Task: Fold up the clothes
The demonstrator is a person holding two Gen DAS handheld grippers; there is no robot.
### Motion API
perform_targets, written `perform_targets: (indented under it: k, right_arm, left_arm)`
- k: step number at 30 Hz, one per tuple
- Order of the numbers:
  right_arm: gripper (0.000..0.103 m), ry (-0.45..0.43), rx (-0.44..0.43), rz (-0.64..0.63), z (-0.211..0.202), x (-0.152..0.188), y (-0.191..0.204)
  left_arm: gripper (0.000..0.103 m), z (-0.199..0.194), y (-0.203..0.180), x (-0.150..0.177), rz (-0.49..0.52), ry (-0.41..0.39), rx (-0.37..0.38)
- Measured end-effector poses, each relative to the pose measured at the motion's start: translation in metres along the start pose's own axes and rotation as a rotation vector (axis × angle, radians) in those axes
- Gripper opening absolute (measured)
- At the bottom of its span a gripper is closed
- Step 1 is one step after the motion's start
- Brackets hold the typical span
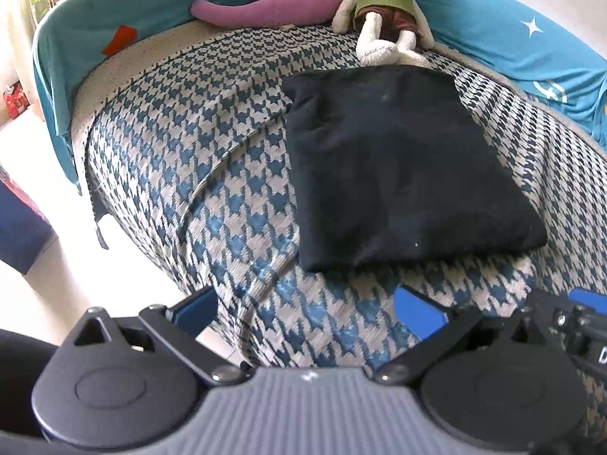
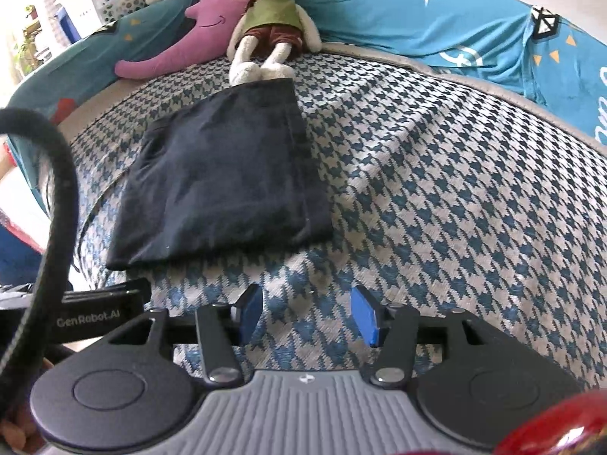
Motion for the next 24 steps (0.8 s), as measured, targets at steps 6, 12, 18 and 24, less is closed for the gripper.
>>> perform_targets:
  k: [6,12,18,24]
  right_arm:
    - [0.052,0.004,0.022,0.007,0.0004,-0.0003,-0.0042]
    - [0.052,0.008,0.032,-0.010,0.0003,0.0002,-0.0018]
    - [0.052,0.014,0.033,-0.005,0.0040,-0.0006,-0.0029]
    - [0.052,0.019,0.037,-0.001,0.0061,-0.0013,-0.0039]
  left_arm:
    - [0.103,0.0007,-0.0051,0.0003,0.008,0.000,-0.005]
    - [0.103,0.0010,-0.0051,-0.0007,0.003,-0.003,-0.009]
    - [0.103,-0.0002,-0.0069,0.0000,0.008,-0.002,-0.010]
    - [0.103,-0.0027,-0.0096,0.0002,0.024,-0.008,-0.017]
Point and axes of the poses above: each gripper's, at about its wrist camera, not at the fingertips, and z roughly the way its jaws point, y to its left, x to its underside, the point moved 5 cm from there along z, roughly the way its jaws point, and after that the axes turned 2 degrees about -z, right-handed, at the moved point
